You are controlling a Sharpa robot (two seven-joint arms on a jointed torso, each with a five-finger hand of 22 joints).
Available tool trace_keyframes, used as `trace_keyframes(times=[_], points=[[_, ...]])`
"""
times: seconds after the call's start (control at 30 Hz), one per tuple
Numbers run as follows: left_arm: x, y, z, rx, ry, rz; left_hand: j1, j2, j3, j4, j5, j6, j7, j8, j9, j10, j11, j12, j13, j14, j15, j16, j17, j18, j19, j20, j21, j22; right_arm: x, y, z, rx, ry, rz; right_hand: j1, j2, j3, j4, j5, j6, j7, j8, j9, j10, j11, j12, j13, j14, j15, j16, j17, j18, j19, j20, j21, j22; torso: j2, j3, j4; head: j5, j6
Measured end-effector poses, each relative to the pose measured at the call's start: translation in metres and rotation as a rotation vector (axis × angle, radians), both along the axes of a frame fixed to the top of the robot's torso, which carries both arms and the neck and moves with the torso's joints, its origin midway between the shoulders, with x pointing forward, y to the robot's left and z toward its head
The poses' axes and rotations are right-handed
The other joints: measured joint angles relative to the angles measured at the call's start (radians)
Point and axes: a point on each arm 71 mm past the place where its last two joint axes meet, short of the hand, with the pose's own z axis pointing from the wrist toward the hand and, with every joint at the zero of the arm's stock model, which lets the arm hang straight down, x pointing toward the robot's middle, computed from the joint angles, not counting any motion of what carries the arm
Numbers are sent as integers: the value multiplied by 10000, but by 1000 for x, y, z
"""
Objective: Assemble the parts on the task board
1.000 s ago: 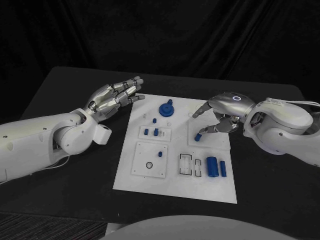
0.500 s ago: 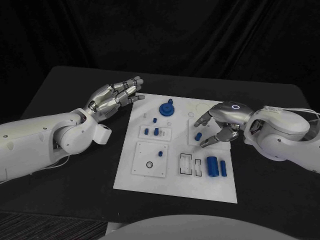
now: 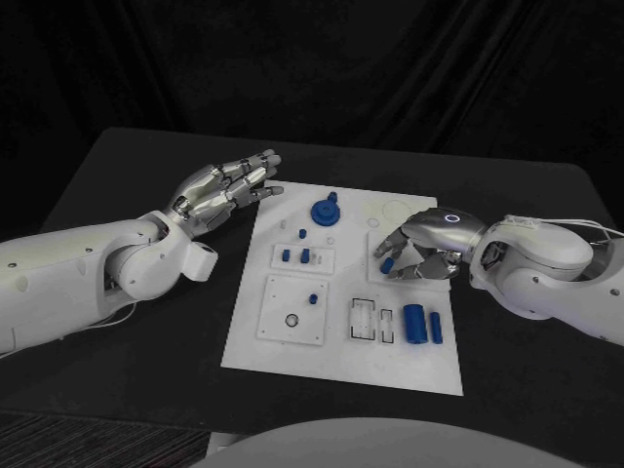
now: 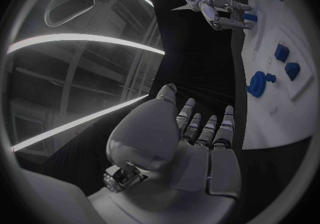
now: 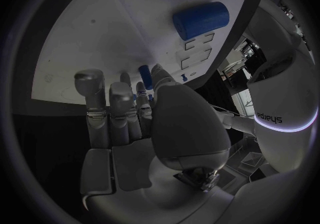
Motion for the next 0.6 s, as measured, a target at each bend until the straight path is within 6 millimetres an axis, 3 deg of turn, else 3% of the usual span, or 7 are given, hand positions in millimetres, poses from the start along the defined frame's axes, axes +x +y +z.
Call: trace_keyframes(times=[0.07, 0.13, 0.47, 0.6], points=[[0, 0, 0, 3, 9, -4, 0, 0, 0, 0, 0, 1, 1, 0, 0, 0, 0, 0, 0, 0, 0, 0, 0, -18, 0, 0, 0, 0, 0, 1, 0, 11, 1, 38, 103, 37, 33, -33, 51, 38, 27, 24, 8, 15, -13, -10, 0, 0, 0, 0, 0, 0, 0, 0, 55, 0, -2, 0, 0, 4, -5], [0, 0, 0, 7, 19, -8, 0, 0, 0, 0, 0, 1, 1, 0, 11, 0, 0, 0, 0, 0, 0, 1, 0, -165, 37, 37, 0, 0, 0, 2, -1, 23, 3, 77, 301, 64, 60, -60, 51, 286, 111, 119, 38, 194, -40, -86, 0, 23, -24, 0, 0, 1, 0, 0, 97, 0, -5, 0, 0, 7, -12], [0, 0, -2, 9, 74, -52, 46, 45, 0, 0, 0, 159, 14, 45, 20, 46, 45, 38, 11, 1, -1, 0, -1, -165, 37, 37, 0, -11, 1, 4, -4, 118, -16, 116, 487, 22, 58, -5, 1, 828, 458, 233, 68, 608, -135, -177, -2, 0, -72, -109, -75, 2, 36, -36, 102, -2, -17, -5, 12, 2, -36], [0, 0, -2, 15, 95, -63, 46, 45, 0, 0, 8, 166, 22, 45, 21, 52, 52, 51, 11, 4, -4, 0, -1, -164, 42, 33, 0, -11, 0, 4, -5, 185, -53, 128, 800, 48, 110, 47, 1, 1178, 674, 362, 140, 790, -146, -257, -2, 35, -107, -153, -102, 2, 3, -68, 102, -2, -19, -7, 15, -6, -26]])
